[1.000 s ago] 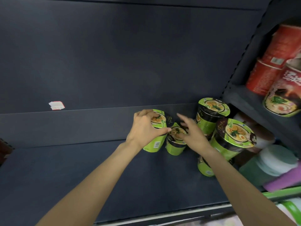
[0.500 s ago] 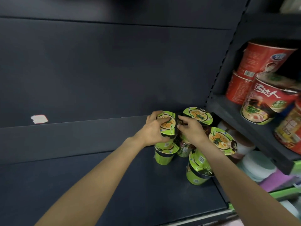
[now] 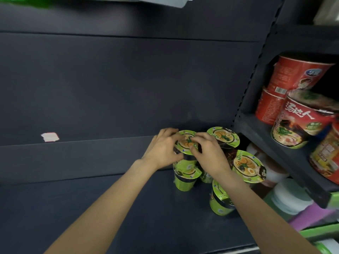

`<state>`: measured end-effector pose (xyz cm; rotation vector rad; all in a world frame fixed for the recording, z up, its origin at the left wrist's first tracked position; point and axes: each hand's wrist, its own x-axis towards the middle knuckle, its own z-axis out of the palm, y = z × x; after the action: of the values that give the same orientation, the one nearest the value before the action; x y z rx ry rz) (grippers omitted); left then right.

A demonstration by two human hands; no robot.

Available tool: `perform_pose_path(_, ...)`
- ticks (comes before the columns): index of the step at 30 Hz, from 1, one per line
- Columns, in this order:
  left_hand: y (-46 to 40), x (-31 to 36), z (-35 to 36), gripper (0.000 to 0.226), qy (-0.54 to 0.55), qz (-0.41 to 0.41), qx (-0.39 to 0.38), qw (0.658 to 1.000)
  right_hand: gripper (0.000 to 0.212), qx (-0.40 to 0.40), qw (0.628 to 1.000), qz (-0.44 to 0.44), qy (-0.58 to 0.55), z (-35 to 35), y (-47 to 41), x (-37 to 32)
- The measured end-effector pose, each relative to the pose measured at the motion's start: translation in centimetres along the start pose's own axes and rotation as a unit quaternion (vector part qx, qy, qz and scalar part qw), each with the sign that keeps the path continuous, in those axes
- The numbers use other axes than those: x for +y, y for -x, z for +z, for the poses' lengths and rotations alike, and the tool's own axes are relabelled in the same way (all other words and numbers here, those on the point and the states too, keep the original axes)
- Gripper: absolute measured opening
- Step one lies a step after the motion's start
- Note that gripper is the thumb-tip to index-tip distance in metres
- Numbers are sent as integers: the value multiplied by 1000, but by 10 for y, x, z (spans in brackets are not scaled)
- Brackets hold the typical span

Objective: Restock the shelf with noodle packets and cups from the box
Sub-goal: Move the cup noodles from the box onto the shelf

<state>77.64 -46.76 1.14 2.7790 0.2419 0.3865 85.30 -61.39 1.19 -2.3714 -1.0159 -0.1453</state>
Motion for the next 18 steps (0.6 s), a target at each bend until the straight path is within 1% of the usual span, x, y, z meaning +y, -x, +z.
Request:
perform_pose_path(2,12,3,-10,50,-7,-12,44,999,31,20,999,-22,-22,-3,4,-9)
perform_pose_path(4,29,4,-21,40,-13,-35,80,996,27,24,998,-39,-47,-3,9,-21)
perform_pose_path(7,64,2,-38,30,-8,-81,145,986,25,10,994,-65,-88,2,20,-47)
perform_pose_path(10,108,-8,-56,25,-2,-132,198,971,24,-5,990,-99,-103,13,33,-81)
perform_pose_path(14,173,-39,-81,21,-7,-210,222,952,23,-34,986,-119,-115,39,53,-141)
perform_pose_path(18,246,-88,-109,21,-19,-267,223,937,24,-71,978,-147,-130,77,77,-218)
